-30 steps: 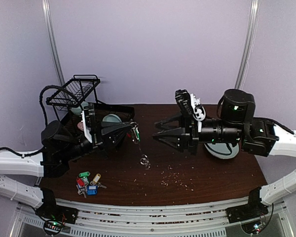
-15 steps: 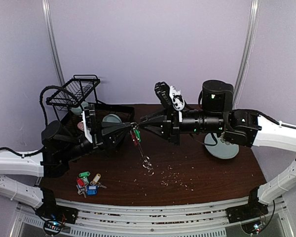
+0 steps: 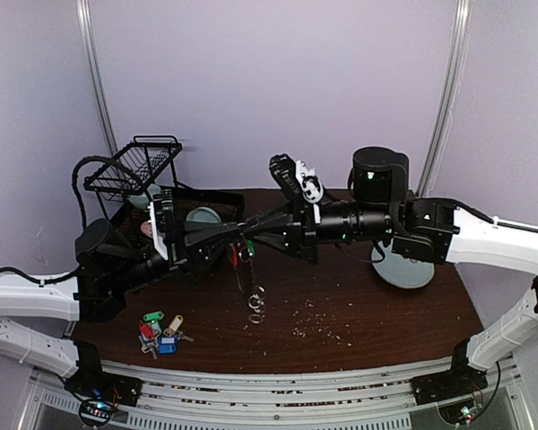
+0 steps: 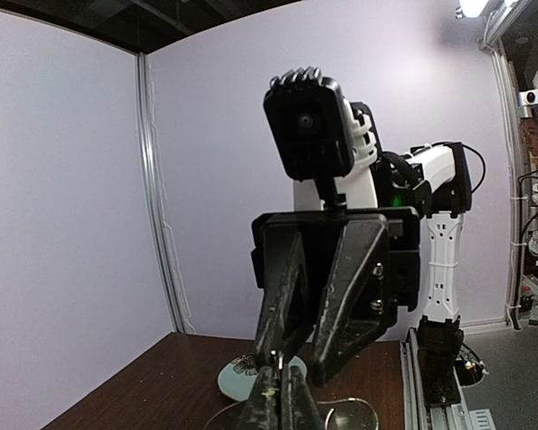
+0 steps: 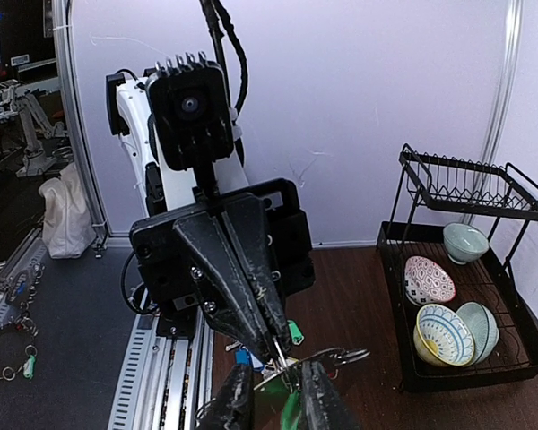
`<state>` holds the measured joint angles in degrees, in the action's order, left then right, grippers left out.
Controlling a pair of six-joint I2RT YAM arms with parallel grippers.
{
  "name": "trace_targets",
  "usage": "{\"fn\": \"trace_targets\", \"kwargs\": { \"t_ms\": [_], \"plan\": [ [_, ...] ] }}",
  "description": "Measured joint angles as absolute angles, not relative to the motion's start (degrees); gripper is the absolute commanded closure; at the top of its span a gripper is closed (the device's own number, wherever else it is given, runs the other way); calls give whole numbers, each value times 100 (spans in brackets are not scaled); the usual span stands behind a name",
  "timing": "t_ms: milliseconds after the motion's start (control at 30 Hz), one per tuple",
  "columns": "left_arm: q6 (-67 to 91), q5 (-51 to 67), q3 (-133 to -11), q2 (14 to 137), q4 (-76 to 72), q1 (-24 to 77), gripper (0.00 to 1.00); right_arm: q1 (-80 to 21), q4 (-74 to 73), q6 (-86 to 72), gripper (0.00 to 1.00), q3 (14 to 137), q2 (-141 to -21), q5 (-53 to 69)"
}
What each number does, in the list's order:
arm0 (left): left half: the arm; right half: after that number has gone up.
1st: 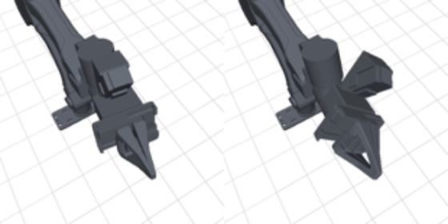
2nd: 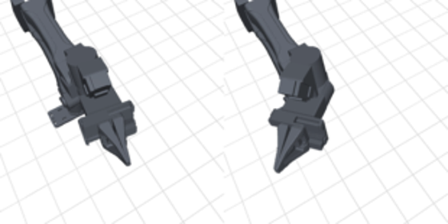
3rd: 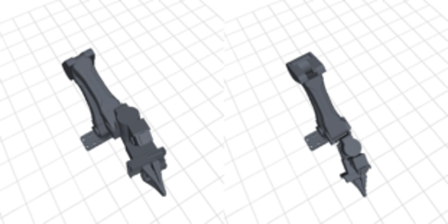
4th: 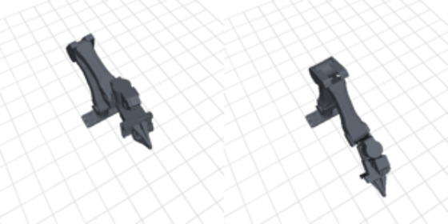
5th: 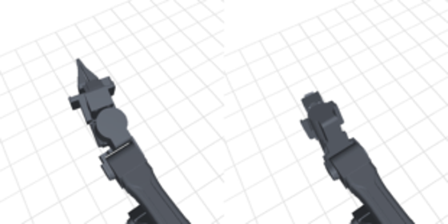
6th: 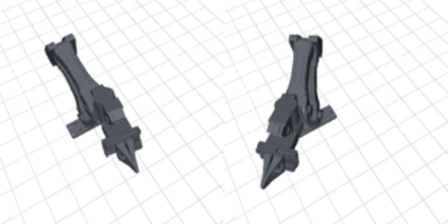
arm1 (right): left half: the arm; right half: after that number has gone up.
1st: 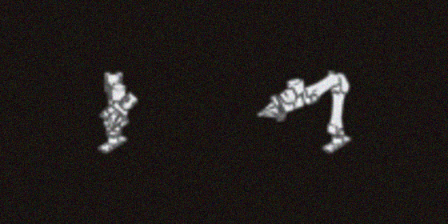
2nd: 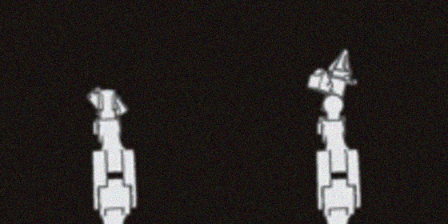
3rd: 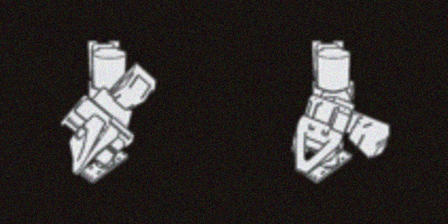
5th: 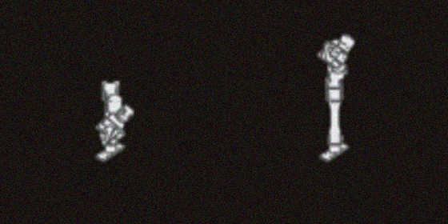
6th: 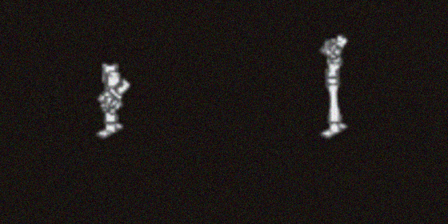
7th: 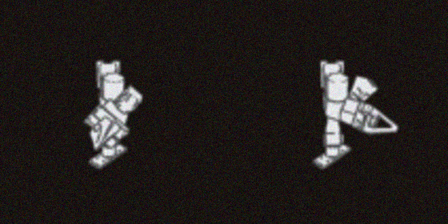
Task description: Put the keys on the keyring
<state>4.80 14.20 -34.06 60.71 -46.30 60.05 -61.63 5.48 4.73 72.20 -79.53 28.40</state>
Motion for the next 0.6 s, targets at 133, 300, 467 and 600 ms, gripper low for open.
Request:
{"fn": "trace_targets", "kwargs": {
  "t_ms": [133, 300, 467, 600],
  "plan": [
    [460, 1459, -3406, 6071, -4626, 6005, 100, -6160, 550, 473, 99, 7253, -8005, 2884],
    [451, 1474, -3406, 6069, -4663, 5999, 100, -6139, 530, 486, 100, 7293, -8016, 2969],
    [467, 1435, -3406, 6060, -4609, 5999, 95, -6136, 344, 596, 100, 7369, -8016, 2980],
    [460, 1352, -3474, 5920, -4075, 6010, 67, -6158, -545, 888, 100, 7850, -8088, 2731]
  ]
}}
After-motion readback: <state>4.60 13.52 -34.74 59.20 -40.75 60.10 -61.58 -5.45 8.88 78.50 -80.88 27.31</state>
